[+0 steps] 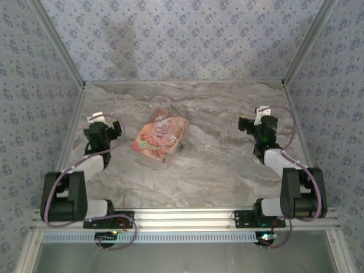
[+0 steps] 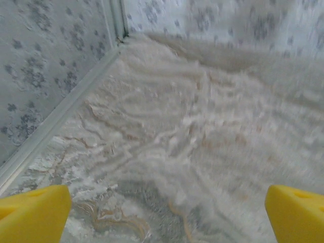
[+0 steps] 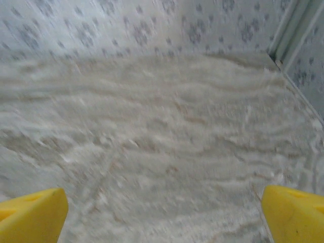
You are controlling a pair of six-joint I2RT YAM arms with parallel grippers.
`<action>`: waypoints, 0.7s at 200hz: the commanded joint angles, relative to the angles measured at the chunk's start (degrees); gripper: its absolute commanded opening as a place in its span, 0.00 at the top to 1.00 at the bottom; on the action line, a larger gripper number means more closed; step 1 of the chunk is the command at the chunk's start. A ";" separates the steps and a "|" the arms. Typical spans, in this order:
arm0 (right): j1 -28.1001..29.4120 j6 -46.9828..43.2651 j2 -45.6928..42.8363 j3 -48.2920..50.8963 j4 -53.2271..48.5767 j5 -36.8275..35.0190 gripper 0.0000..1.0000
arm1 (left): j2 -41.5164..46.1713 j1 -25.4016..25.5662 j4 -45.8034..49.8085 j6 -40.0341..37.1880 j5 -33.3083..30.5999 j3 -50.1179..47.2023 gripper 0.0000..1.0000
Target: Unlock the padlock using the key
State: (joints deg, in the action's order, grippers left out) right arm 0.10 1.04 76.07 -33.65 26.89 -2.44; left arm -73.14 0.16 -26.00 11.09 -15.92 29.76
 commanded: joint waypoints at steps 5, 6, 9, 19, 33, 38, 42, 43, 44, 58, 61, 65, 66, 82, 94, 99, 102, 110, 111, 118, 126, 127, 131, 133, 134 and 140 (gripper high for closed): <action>0.62 11.19 -1.78 -6.31 -10.42 6.92 0.00 | 7.22 -2.06 20.19 21.30 -0.14 4.63 0.02; 0.57 12.02 -1.75 -6.68 -10.83 7.27 0.00 | 7.44 -2.21 20.54 21.81 0.60 4.66 0.02; 0.41 14.76 -1.44 -7.86 -12.43 8.13 0.00 | 8.06 -2.69 21.25 23.19 2.36 4.69 0.02; -0.13 24.50 0.32 -12.33 -20.13 9.43 0.00 | 9.71 -3.29 22.37 25.94 9.63 4.45 0.02; -2.02 29.58 5.65 -17.30 -20.49 23.69 0.00 | 11.93 -1.76 25.17 28.60 14.67 4.26 0.02; -2.23 30.33 7.50 -17.93 -17.30 29.45 0.00 | 12.76 -0.52 26.60 29.00 15.04 4.38 0.02; -2.00 31.22 8.53 -18.16 -14.94 32.12 0.00 | 13.46 0.69 27.96 29.20 14.88 4.49 0.02; -1.93 31.48 8.72 -18.18 -14.50 32.44 0.00 | 13.59 1.01 28.26 29.22 14.79 4.51 0.02; -1.80 31.75 8.86 -18.24 -14.06 32.69 0.00 | 13.75 1.48 28.67 29.24 14.69 4.56 0.02; 1.04 31.39 9.62 -18.46 -10.88 32.19 0.00 | 16.59 6.28 32.43 29.28 13.24 4.32 0.02; 1.78 30.85 9.70 -18.63 -11.04 31.38 0.00 | 17.17 7.44 33.22 29.62 12.87 4.18 0.02; 2.69 30.48 9.75 -18.96 -11.20 30.53 0.00 | 17.96 8.66 34.27 30.18 12.25 3.90 0.02; 2.92 30.41 9.81 -19.02 -11.14 30.28 0.00 | 18.17 8.95 34.44 30.29 12.11 3.81 0.02; 5.06 33.60 12.25 -21.18 -10.87 30.60 0.00 | 21.27 14.20 35.65 33.17 11.31 1.31 0.02; 5.77 35.94 16.30 -24.68 -10.30 36.36 0.03 | 23.26 18.67 36.71 35.13 9.16 -0.45 0.02; 6.29 36.14 18.04 -26.46 -10.95 38.32 0.10 | 23.97 20.30 37.22 36.03 8.06 -1.01 0.02; 6.68 36.10 18.99 -27.57 -11.95 38.78 0.14 | 24.40 21.27 37.51 36.58 7.52 -1.34 0.02; 7.68 35.62 20.96 -30.02 -14.29 39.03 0.18 | 25.37 23.43 37.48 38.23 6.69 -2.38 0.02; 7.88 35.53 21.23 -30.35 -14.57 39.10 0.19 | 25.48 23.63 37.41 38.53 6.69 -2.49 0.02; 8.89 35.49 23.21 -32.76 -17.00 39.01 0.20 | 25.96 25.30 36.57 39.83 6.34 -3.51 0.02; 10.37 32.73 25.71 -36.52 -20.62 39.18 0.21 | 25.99 27.07 35.33 41.25 6.32 -4.34 0.02; 10.59 32.54 26.06 -36.99 -20.99 39.27 0.21 | 25.97 27.21 35.10 41.36 6.33 -4.39 0.02; 11.26 31.99 27.42 -38.39 -22.37 39.52 0.22 | 25.75 28.01 34.59 41.65 6.25 -4.52 0.02; 11.60 31.70 28.09 -39.12 -22.93 39.59 0.23 | 25.61 28.41 34.43 41.75 6.21 -4.49 0.02; 11.77 31.59 28.39 -39.47 -23.07 39.60 0.23 | 25.56 28.58 34.35 41.79 6.19 -4.51 0.02; 12.67 31.09 30.27 -41.37 -24.75 39.68 0.23 | 25.15 29.43 34.06 41.99 5.85 -4.28 0.02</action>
State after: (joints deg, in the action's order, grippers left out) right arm 9.41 33.76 100.82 -67.48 10.96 32.93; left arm -47.83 26.33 8.08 48.14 -7.46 26.04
